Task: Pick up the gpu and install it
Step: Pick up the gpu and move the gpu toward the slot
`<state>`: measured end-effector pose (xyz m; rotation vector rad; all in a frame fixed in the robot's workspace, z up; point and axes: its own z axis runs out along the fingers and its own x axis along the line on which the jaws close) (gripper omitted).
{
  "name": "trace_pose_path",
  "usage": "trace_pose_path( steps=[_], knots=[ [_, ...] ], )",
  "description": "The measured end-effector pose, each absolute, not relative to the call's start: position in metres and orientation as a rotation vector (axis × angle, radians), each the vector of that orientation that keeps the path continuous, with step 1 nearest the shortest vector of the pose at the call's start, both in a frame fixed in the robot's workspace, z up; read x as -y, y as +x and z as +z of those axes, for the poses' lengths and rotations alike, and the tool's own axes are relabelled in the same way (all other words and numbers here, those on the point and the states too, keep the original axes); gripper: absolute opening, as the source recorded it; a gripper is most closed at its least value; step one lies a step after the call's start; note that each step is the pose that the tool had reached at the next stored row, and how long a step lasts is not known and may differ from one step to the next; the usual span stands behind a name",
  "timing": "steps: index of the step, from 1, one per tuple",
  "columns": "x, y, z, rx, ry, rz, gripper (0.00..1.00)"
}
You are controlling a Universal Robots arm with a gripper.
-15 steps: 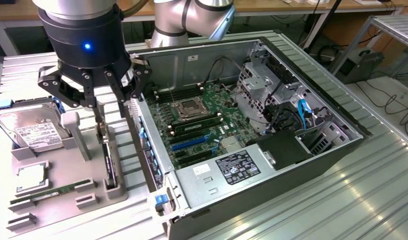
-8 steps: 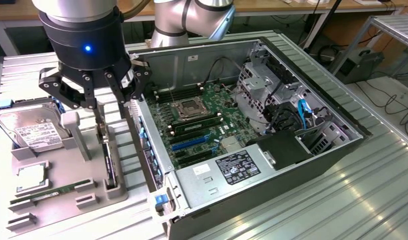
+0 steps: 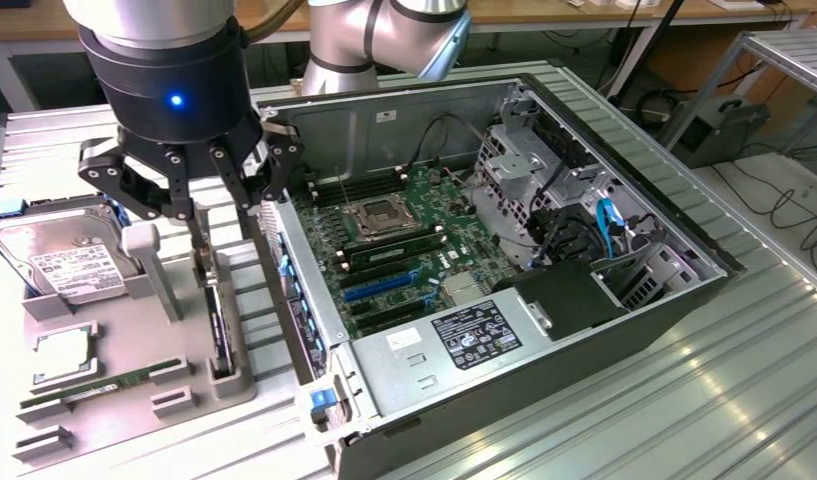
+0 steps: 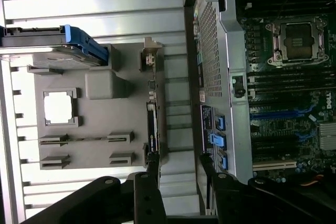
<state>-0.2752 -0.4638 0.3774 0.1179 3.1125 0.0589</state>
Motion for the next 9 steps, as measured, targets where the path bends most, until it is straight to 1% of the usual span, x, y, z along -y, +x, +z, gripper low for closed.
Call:
trace_pose_path(
  steps=[9],
  knots=[
    [0.4638,-0.2752,0.3752,-3.112,0.118,0.059,0.42]
  ],
)
